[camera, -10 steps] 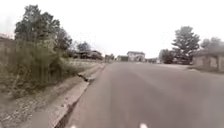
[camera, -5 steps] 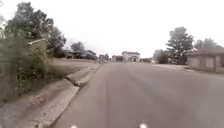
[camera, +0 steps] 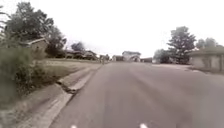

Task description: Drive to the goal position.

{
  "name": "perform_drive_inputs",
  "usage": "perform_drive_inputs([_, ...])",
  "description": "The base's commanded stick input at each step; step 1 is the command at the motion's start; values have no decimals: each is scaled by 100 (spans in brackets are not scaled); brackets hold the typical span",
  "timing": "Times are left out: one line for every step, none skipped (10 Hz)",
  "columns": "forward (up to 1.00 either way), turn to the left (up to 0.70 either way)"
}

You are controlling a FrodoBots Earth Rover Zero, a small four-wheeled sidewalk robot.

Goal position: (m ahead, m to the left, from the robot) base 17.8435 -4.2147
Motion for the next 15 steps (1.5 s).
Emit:
perform_drive_inputs([100, 0])
perform_drive_inputs([100, 0])
perform_drive_inputs([100, 0])
perform_drive_inputs([100, 4])
perform_drive_inputs([100, 21])
perform_drive_inputs([100, 39])
perform_drive_inputs([100, 17])
perform_drive_inputs([100, 6])
perform_drive_inputs([100, 0])
perform_drive_inputs([100, 0])
perform_drive_inputs([100, 0])
perform_drive_inputs([100, 0])
perform_drive_inputs([100, 0])
perform_drive_inputs([100, 0])
perform_drive_inputs([100, 0])
